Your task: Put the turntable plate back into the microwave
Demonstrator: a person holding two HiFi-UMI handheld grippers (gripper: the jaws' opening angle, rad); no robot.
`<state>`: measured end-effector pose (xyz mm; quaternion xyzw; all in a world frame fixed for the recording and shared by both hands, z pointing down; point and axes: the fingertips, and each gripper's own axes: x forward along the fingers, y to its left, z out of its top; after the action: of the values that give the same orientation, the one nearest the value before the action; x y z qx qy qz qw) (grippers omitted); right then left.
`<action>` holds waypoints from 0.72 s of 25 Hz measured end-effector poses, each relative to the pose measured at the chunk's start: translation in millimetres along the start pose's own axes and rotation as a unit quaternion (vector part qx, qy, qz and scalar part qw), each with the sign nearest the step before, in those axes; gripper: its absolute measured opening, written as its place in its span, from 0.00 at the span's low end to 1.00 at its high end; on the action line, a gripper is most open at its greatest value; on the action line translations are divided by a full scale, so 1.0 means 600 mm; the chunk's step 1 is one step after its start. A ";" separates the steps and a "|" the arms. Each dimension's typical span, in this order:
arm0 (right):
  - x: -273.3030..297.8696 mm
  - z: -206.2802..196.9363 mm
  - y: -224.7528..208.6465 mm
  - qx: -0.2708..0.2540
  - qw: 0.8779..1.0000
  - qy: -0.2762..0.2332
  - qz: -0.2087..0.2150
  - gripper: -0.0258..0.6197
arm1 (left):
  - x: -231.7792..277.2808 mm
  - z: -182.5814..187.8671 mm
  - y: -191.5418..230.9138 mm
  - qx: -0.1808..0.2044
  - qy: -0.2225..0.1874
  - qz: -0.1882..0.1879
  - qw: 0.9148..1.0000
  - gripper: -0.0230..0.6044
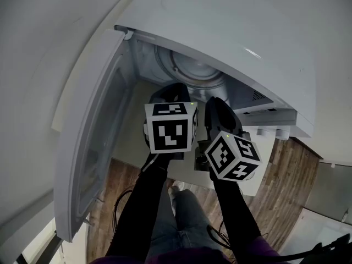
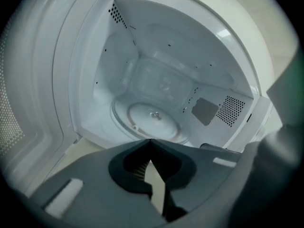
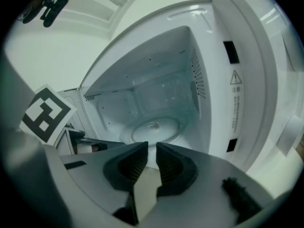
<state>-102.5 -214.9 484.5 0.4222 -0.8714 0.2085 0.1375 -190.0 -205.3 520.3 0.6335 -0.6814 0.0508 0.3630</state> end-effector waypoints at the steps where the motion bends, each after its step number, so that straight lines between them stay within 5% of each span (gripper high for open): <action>1: -0.004 0.005 0.002 0.000 1.000 -0.004 0.002 0.13 | -0.005 0.004 -0.004 -0.001 -0.010 -0.005 1.000 0.05; 6: -0.048 0.033 0.009 0.002 1.000 -0.021 0.009 0.09 | -0.069 0.031 -0.045 0.003 -0.095 -0.041 0.995 0.05; 10: -0.091 0.061 0.016 0.001 0.999 -0.041 0.014 0.06 | -0.128 0.044 -0.069 0.032 -0.144 -0.024 0.989 0.05; 18: -0.199 0.096 0.040 -0.020 0.997 -0.047 0.053 0.05 | -0.240 0.026 -0.140 0.065 -0.150 -0.006 0.987 0.05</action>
<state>-52.7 -148.2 378.6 0.3817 -0.9022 0.1778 0.0933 -130.6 -110.9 395.8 0.6604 -0.7194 -0.0030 0.2151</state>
